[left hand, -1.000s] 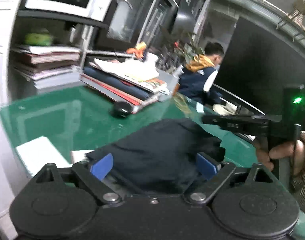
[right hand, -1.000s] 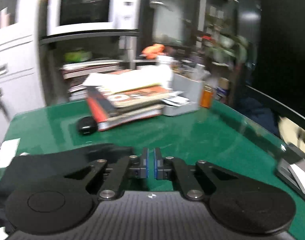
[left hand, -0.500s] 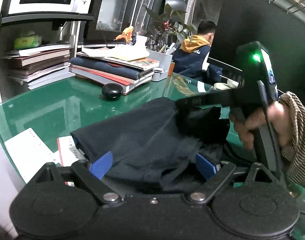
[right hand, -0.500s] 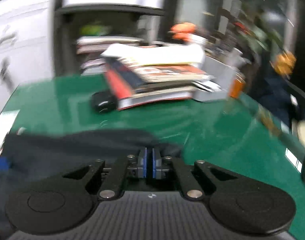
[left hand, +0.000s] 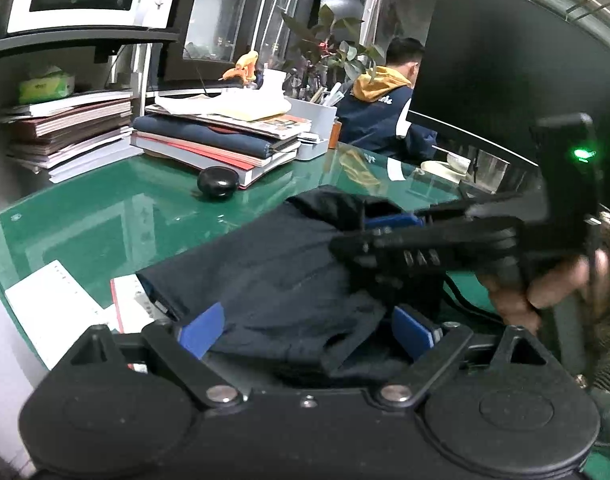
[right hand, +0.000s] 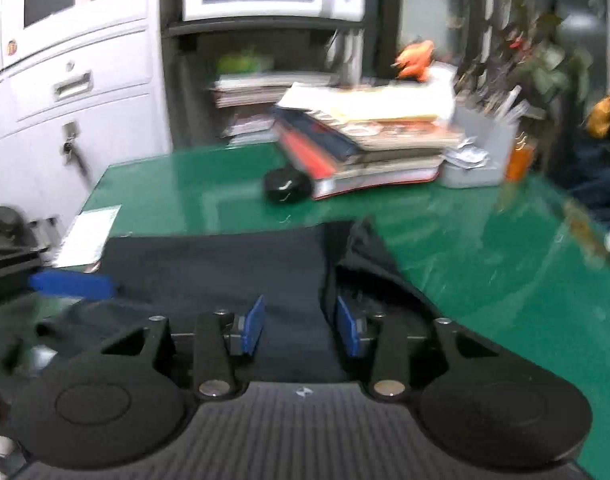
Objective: Fold clothes
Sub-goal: 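Carry the held black garment with both grippers toward the papers by the books, then lower the folded garment onto the desk and open both grippers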
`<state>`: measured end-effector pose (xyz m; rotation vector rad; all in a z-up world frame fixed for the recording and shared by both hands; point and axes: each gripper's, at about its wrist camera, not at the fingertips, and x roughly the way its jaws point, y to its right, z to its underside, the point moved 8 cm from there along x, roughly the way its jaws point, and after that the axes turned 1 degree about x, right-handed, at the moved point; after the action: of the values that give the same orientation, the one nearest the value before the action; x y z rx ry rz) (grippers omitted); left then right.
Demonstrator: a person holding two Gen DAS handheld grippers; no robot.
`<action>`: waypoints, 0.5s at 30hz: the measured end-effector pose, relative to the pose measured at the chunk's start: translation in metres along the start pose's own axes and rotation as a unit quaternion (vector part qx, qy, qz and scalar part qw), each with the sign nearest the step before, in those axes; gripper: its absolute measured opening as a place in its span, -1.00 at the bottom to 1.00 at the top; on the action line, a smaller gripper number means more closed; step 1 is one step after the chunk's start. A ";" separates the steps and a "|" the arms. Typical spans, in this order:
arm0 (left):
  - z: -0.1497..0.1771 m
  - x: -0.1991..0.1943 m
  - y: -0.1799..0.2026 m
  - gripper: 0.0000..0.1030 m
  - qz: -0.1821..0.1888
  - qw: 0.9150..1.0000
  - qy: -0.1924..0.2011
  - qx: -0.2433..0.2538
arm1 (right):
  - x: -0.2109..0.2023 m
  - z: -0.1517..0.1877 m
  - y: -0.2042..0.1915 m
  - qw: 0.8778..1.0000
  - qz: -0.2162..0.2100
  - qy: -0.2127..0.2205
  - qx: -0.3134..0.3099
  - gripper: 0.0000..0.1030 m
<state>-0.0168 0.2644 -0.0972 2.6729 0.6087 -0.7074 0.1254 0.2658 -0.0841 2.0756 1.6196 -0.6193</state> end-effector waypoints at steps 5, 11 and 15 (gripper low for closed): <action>-0.002 -0.003 -0.001 0.87 0.013 1.000 0.006 -0.005 | 0.006 0.002 0.030 0.997 0.064 -0.002 0.043 0.00; -0.015 -0.020 -0.013 0.35 0.044 0.998 0.026 -0.021 | -0.069 0.010 0.011 0.995 0.031 0.043 0.079 -0.02; -0.010 -0.011 -0.012 -0.12 0.056 0.998 0.011 0.006 | -0.078 0.033 -0.006 0.992 -0.018 -0.011 0.121 -0.59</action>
<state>-0.0270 0.2757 -0.0853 2.7050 0.4583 -0.6535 0.0999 0.1868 -0.0649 2.2023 1.6430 -0.8870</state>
